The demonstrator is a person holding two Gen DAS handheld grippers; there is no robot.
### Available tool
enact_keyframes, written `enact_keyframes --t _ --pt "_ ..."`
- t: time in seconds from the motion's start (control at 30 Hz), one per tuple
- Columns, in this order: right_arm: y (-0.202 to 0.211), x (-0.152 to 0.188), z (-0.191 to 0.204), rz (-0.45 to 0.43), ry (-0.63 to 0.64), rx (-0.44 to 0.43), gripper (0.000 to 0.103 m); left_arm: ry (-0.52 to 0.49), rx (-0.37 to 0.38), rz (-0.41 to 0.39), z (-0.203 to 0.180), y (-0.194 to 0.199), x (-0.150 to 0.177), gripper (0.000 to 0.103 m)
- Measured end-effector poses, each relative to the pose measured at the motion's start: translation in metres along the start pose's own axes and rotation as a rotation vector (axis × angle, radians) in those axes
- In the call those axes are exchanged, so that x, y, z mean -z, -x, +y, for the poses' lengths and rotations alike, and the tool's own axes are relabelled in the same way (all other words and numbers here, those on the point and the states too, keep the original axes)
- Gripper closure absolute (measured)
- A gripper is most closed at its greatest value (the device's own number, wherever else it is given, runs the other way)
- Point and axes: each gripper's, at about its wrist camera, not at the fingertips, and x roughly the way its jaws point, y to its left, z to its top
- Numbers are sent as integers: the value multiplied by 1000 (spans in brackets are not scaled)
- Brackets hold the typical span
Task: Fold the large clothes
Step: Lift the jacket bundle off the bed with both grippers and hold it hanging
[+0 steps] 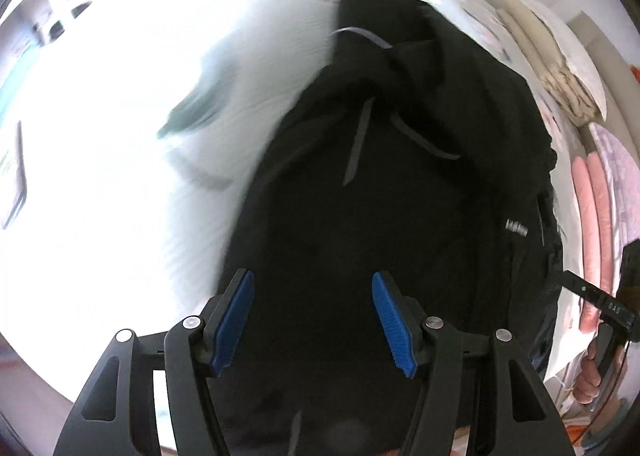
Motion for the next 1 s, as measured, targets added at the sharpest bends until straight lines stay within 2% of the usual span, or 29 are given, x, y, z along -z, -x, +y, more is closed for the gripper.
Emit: enact_keyframes --t 0.1,0.3,0.6,0.7,0.87,1.0 --pt "16 35 -21 -3 -107 21 34 60 7 37 35 5 25 39" --pt "42 74 -38 -22 -144 125 34 138 82 61 70 11 61 39" --pt "66 111 -100 -9 -243 238 34 167 115 110 77 -8 88 39" --pt "69 126 -125 -16 -330 196 34 189 145 125 84 -14 96 39" --pt "63 147 -155 -2 -425 150 33 313 302 149 106 -27 105 39" --pt "54 155 -162 28 -416 144 34 319 305 168 118 -33 111 40"
